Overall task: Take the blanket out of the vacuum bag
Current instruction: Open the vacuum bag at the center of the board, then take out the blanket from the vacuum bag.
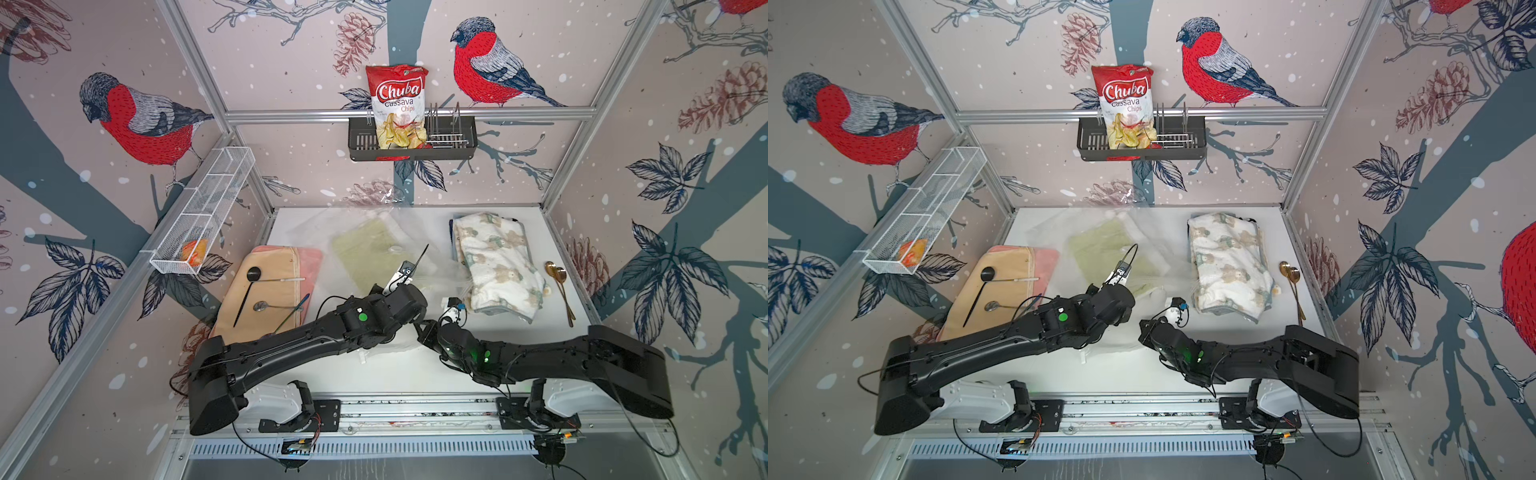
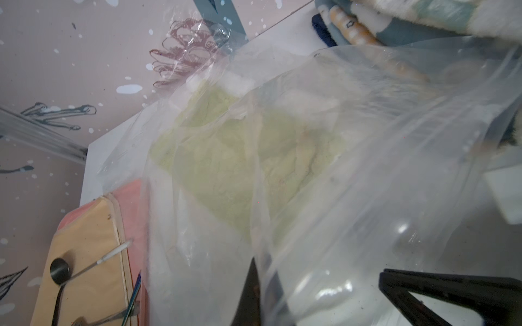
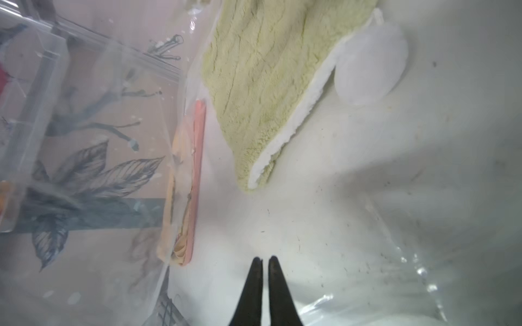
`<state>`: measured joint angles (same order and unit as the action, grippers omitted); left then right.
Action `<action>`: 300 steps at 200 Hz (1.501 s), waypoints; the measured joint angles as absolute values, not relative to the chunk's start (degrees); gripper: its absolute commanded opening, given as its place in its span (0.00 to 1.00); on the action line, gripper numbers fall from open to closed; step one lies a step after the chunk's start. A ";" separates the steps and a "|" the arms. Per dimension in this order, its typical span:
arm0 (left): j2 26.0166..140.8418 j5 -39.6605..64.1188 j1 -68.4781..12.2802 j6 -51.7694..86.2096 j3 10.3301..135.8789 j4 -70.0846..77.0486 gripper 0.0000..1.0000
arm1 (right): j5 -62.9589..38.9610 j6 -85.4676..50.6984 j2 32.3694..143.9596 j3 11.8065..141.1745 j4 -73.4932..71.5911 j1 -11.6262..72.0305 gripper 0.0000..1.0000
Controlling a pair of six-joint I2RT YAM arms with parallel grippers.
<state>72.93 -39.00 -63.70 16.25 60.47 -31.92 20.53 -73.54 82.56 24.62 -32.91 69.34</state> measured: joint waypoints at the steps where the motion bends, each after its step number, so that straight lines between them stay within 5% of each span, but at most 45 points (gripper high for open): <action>1: 72.86 -38.89 -63.70 16.19 60.45 -31.90 0.00 | 20.45 -73.52 82.78 24.71 -32.99 69.32 0.10; 86: 65.32 -34.50 -63.05 12.01 53.91 -28.38 0.00 | 11.20 -72.12 96.49 35.22 -37.69 67.72 0.13; 216: 61.25 -36.64 -63.00 11.53 50.92 -26.06 0.00 | 13.54 -73.84 91.33 35.73 -36.99 61.80 0.25; 300: 61.63 -37.04 -63.00 11.20 50.70 -26.02 0.00 | 19.44 -76.77 87.68 32.49 -35.97 60.60 0.43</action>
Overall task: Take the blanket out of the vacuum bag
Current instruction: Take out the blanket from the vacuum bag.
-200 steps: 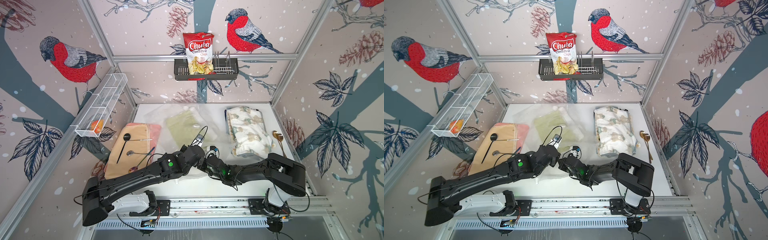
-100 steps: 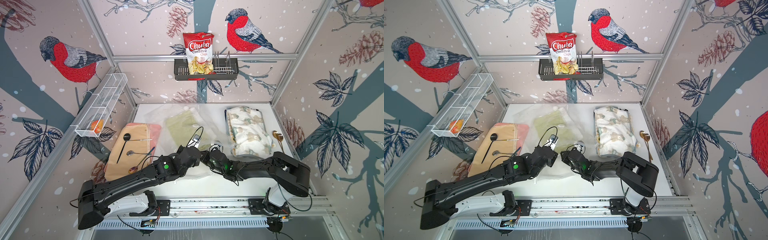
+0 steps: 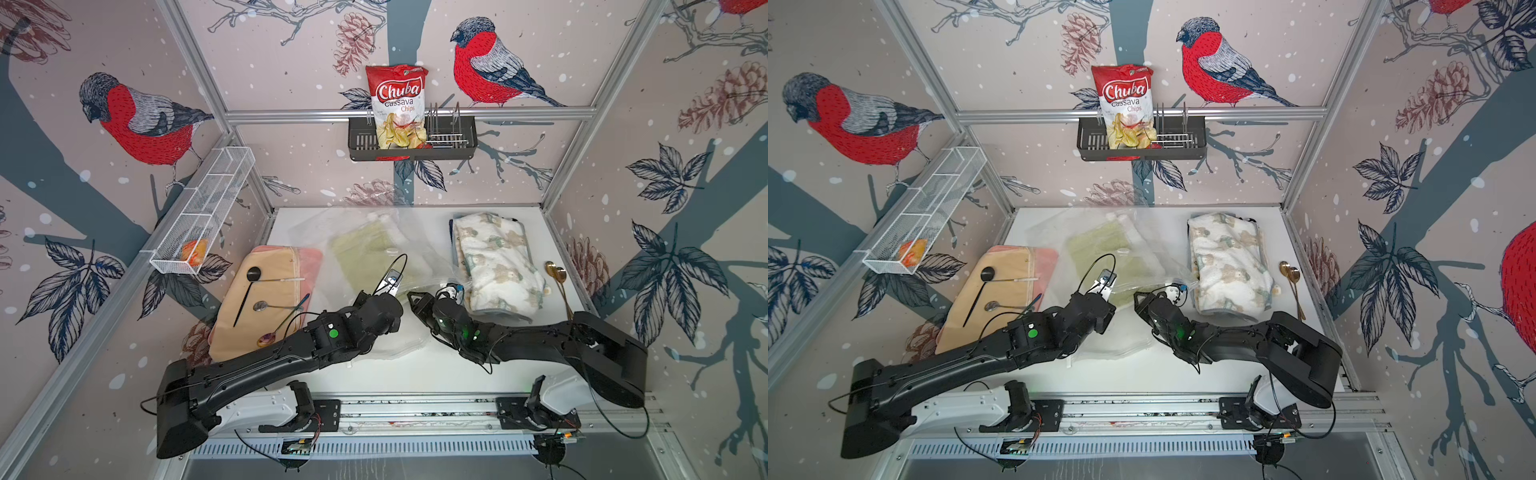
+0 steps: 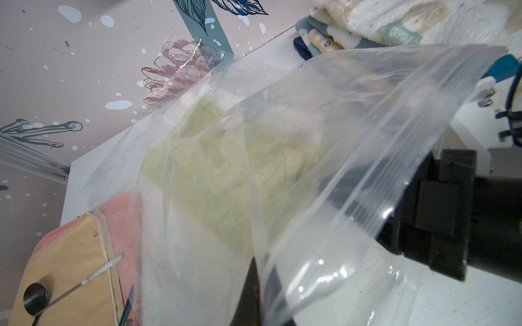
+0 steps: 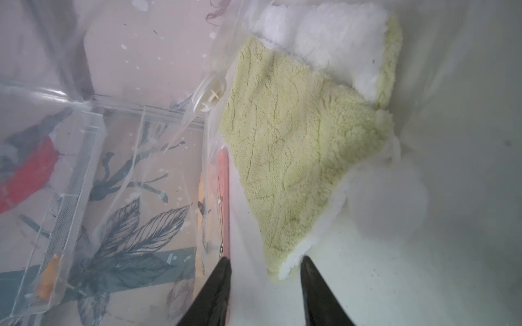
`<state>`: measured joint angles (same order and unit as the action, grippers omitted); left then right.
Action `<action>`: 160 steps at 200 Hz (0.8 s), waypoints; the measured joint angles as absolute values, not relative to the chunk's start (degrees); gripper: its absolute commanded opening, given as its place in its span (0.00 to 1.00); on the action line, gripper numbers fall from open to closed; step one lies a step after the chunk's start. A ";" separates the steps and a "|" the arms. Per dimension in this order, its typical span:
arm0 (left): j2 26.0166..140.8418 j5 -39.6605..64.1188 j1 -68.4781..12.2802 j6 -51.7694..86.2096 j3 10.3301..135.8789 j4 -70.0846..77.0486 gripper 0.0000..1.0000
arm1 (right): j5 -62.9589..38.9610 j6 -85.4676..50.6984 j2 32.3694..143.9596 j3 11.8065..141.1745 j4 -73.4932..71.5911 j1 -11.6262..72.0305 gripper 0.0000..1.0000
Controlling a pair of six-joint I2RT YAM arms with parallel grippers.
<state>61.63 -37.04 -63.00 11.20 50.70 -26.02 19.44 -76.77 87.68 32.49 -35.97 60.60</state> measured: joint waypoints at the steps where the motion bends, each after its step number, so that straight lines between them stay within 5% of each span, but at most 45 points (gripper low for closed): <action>1: 61.65 -37.04 -63.00 11.20 50.70 -26.02 0.00 | 19.44 -76.88 87.94 32.51 -36.05 60.62 0.43; 106: 63.13 -34.59 -63.00 11.18 50.61 -26.02 0.00 | 18.44 -84.03 106.21 39.66 -42.83 62.76 0.45; 130: 62.98 -34.63 -63.00 11.14 50.61 -26.00 0.00 | 19.09 -84.09 108.31 40.75 -42.54 61.23 0.37; 160: 62.76 -34.70 -63.00 11.16 50.61 -26.00 0.00 | 18.83 -83.70 108.60 42.09 -42.30 59.37 0.09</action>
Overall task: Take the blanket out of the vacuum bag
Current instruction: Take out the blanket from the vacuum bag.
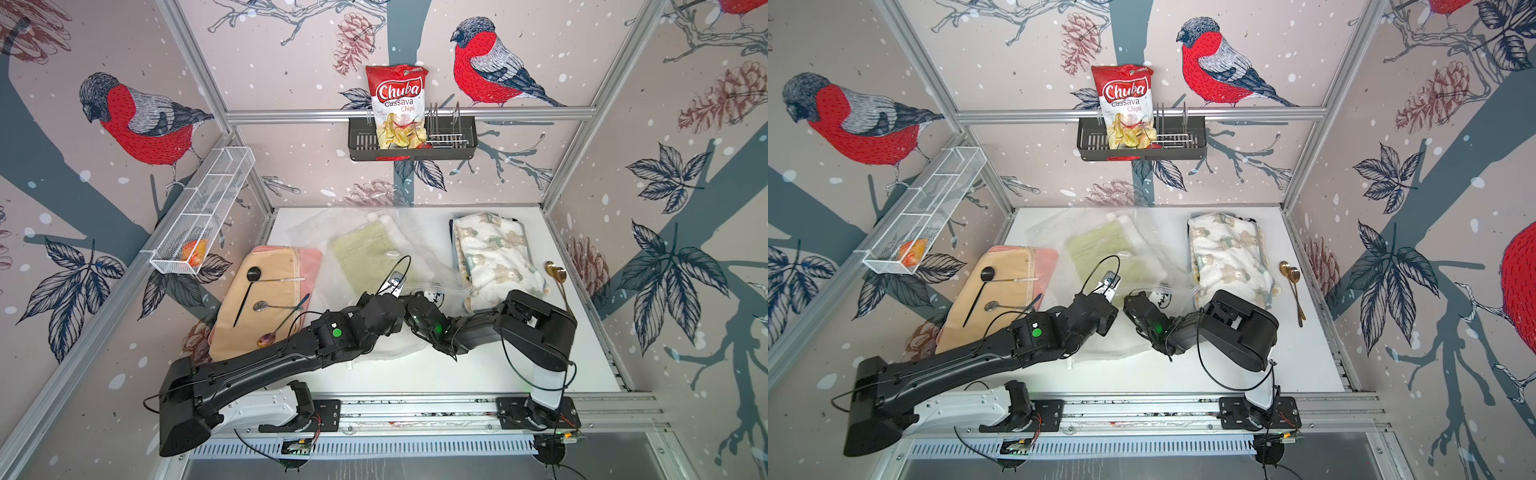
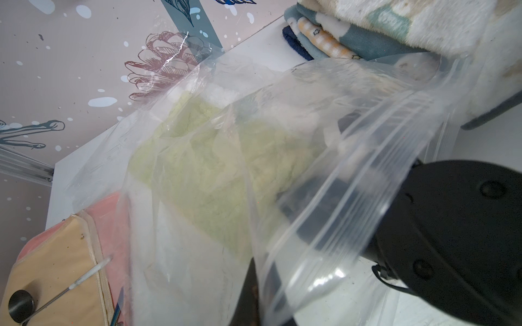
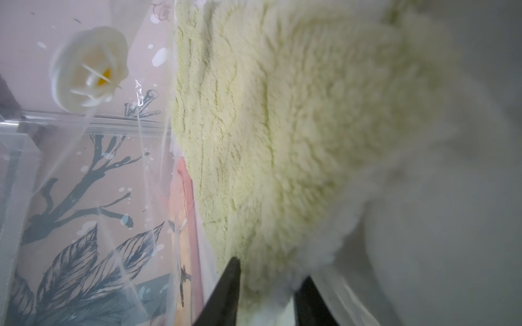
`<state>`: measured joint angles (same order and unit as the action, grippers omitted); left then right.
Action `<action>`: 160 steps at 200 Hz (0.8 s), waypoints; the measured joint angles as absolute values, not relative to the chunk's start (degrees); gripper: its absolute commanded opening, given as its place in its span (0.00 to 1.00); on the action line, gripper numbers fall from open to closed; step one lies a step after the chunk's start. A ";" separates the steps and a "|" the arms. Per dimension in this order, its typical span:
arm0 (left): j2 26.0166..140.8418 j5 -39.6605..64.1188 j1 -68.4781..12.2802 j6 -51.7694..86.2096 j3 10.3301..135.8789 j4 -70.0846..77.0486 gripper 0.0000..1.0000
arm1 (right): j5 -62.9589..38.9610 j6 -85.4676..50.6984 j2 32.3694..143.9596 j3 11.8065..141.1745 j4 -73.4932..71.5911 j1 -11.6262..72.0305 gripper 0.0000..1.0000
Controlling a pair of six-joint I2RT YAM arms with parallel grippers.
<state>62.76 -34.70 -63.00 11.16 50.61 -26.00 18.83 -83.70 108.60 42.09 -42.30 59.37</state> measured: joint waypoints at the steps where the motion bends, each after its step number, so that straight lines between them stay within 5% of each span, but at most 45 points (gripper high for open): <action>1: 62.76 -34.70 -63.00 11.18 50.61 -26.00 0.00 | 18.81 -83.64 108.60 42.09 -42.30 59.31 0.09; 18: 62.76 -34.72 -63.00 11.11 50.61 -26.00 0.00 | 18.63 -82.32 108.33 42.41 -41.58 58.37 0.01; 64: 62.78 -34.74 -63.00 11.00 50.61 -26.00 0.00 | 19.84 -75.40 105.16 46.19 -36.80 58.11 0.03; 93: 62.78 -34.81 -63.00 10.96 50.61 -26.00 0.00 | 20.21 -72.16 105.84 48.14 -34.28 57.30 0.22; 113: 62.78 -34.81 -63.00 10.74 50.59 -26.00 0.00 | 18.59 -72.18 107.50 47.59 -33.15 56.47 0.48; 160: 62.78 -34.79 -63.00 10.72 50.59 -26.00 0.00 | 15.09 -74.00 108.66 45.65 -34.61 56.36 0.69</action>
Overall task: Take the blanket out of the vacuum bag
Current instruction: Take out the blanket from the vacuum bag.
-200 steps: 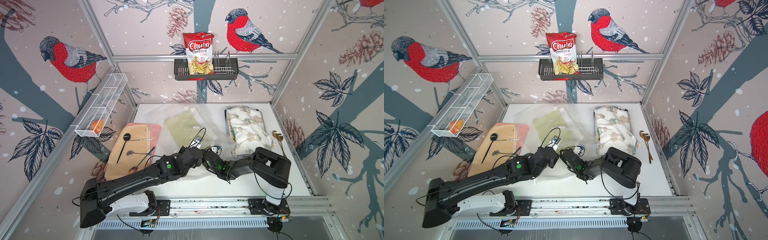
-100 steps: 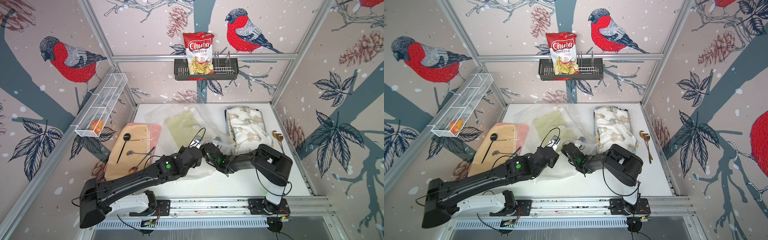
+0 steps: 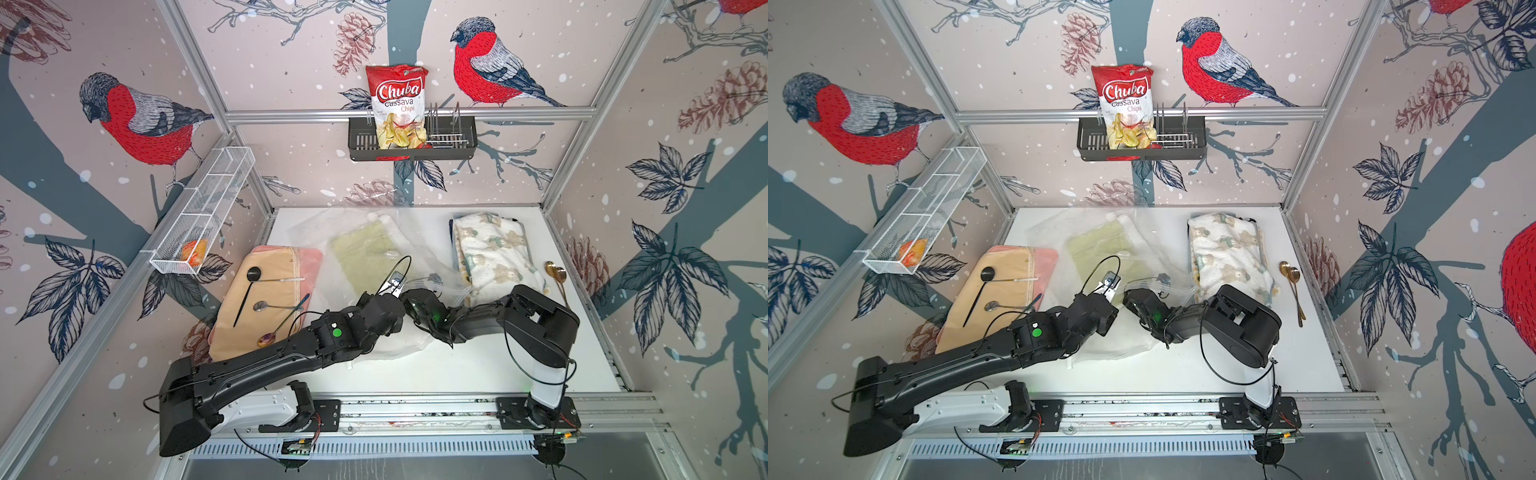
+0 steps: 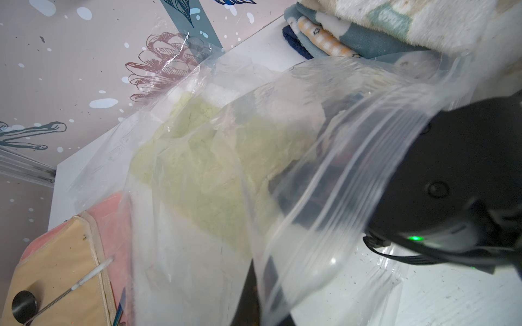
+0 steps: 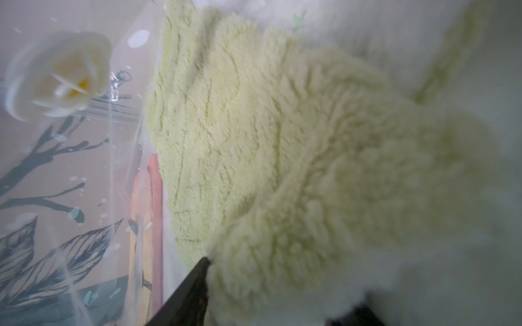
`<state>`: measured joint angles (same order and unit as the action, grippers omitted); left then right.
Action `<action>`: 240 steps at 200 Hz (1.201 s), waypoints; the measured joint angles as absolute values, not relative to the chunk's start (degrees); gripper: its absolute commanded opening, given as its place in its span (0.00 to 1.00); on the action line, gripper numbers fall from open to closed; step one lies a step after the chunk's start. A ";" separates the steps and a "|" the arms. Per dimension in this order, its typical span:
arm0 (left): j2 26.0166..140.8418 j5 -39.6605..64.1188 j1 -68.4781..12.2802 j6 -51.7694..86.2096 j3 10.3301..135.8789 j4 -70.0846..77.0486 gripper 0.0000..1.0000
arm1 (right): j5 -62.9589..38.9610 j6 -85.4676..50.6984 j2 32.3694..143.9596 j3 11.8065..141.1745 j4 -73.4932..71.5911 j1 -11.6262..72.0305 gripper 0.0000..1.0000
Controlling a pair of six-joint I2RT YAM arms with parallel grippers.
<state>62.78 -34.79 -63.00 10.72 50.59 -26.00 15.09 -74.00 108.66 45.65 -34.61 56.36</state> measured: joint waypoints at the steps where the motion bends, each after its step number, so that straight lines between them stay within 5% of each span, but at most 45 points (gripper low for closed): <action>1: 62.78 -34.79 -63.00 10.72 50.59 -26.00 0.00 | 15.07 -74.02 108.68 45.63 -34.74 56.36 0.69; 64: 62.74 -34.72 -63.00 10.68 50.59 -26.00 0.00 | 13.98 -77.95 113.84 47.44 -43.46 54.08 0.65; 74: 62.72 -34.74 -63.00 10.68 50.59 -26.00 0.00 | 14.00 -78.32 114.85 48.12 -44.42 53.84 0.56; 101: 62.57 -34.74 -63.00 10.61 50.59 -26.00 0.00 | 12.82 -79.66 117.08 49.17 -44.38 53.21 0.12; 115: 62.35 -34.76 -63.00 10.59 50.54 -26.00 0.00 | 11.49 -79.88 117.49 49.21 -43.62 52.82 0.00; 224: 62.94 -34.79 -62.89 10.61 50.50 -26.00 0.00 | 10.85 -83.85 100.33 34.20 -43.77 61.84 0.00; 240: 63.09 -34.76 -62.89 10.61 50.50 -26.00 0.00 | 12.49 -85.93 99.13 30.20 -43.99 63.92 0.17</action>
<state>63.09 -34.76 -62.89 10.61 50.50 -26.00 12.49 -85.93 99.13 30.20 -43.99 63.92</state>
